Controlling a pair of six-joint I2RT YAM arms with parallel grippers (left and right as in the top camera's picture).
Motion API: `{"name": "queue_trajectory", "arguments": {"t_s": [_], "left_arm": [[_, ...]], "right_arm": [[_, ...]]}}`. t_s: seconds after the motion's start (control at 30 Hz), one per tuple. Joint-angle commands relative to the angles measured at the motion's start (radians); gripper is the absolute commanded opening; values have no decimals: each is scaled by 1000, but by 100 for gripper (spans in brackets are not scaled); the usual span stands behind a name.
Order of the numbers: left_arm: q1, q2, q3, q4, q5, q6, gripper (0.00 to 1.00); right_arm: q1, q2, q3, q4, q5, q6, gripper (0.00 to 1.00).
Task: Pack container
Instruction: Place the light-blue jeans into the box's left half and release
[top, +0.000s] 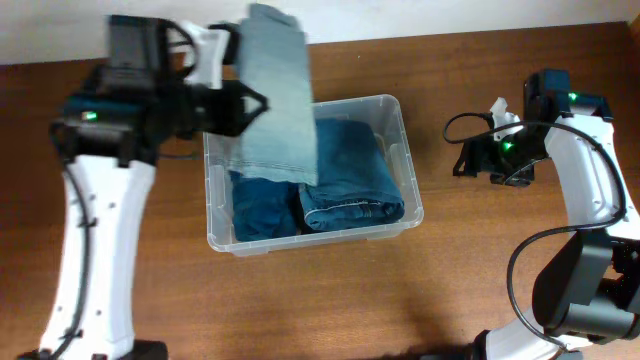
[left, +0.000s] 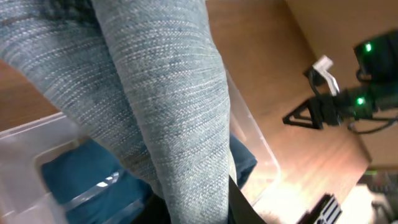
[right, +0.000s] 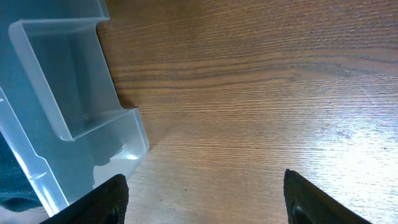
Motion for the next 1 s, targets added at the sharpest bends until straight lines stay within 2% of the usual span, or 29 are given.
{"name": "queue_trajectory", "arguments": {"t_s": [0.0,0.1,0.23,0.37,0.5,0.63,0.8,0.97], "left_arm": [[-85,52,13,52,-46,-115,0],[-144,109,13,76,-120,-279,0],[-171,162,11,32,-133,-410,1],[-170,187,-56,-3,-166,-414,1],[-170,188,-216,14,-174,-413,1],[-167,187,-309,1,-274,-397,0],[-155,183,-312,-28,-341,-375,1],[-84,180,-312,-90,-431,-322,1]], "right_arm": [[-3,-34,2,-3,1,0,73],[-3,-34,2,-3,1,0,73],[-3,-34,2,-6,2,0,73],[-3,-34,2,-6,2,0,73],[-3,-34,2,-6,2,0,73],[-3,-34,2,-6,2,0,73],[-3,-34,2,-7,2,0,73],[-3,-34,2,-6,2,0,73]]}}
